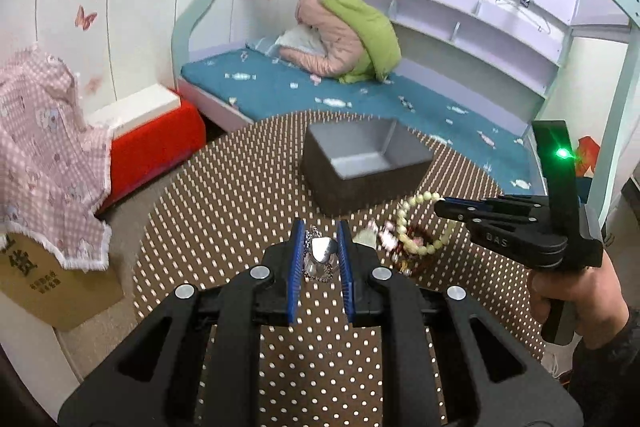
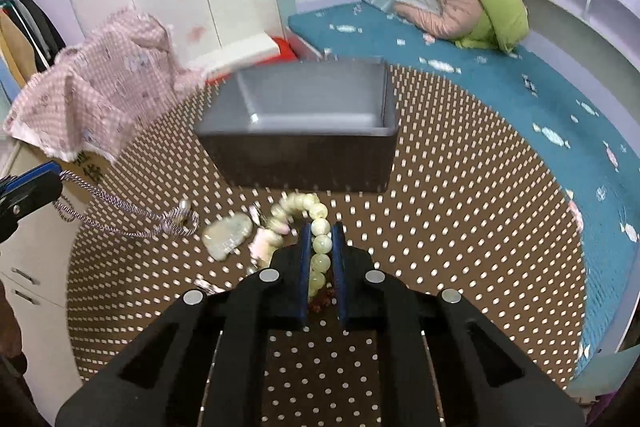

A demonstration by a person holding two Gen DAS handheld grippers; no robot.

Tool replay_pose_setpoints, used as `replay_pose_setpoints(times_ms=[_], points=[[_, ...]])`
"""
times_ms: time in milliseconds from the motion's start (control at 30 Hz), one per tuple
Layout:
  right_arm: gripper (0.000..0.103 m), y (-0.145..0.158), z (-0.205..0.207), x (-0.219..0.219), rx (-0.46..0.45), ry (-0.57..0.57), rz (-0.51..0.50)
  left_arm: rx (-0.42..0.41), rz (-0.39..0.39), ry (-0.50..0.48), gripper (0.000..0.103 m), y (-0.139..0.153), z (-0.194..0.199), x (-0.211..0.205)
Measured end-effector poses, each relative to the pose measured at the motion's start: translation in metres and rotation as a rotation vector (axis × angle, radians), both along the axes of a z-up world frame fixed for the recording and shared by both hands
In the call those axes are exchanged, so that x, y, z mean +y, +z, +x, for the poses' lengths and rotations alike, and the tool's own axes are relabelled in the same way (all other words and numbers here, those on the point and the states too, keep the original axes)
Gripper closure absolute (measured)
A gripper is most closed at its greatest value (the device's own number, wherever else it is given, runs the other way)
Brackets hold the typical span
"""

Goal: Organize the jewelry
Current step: 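Lift the silver chain with the left tool while the right tool grasps the cream bead bracelet, then carry chain and bracelet over the grey box and open both tools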

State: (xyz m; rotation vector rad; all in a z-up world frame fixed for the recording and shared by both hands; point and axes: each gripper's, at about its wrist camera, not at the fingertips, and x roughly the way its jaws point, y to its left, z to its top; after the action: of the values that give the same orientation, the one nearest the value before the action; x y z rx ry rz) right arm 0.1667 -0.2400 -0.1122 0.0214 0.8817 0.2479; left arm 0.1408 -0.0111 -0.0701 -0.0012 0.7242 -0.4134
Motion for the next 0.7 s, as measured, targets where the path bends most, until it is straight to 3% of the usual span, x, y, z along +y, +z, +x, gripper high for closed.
replay_pose_setpoints(times_ms=[300, 700], points=[[0.095, 0.033, -0.015, 0.001, -0.071, 0.039, 0.048, -0.116, 0.007, -0.053, 0.087, 0.050, -0.004, -0.005], [0.095, 0.051, -0.017, -0.002, -0.109, 0.044, 0.069, -0.185, -0.025, -0.098, 0.087, 0.082, 0.001, -0.012]])
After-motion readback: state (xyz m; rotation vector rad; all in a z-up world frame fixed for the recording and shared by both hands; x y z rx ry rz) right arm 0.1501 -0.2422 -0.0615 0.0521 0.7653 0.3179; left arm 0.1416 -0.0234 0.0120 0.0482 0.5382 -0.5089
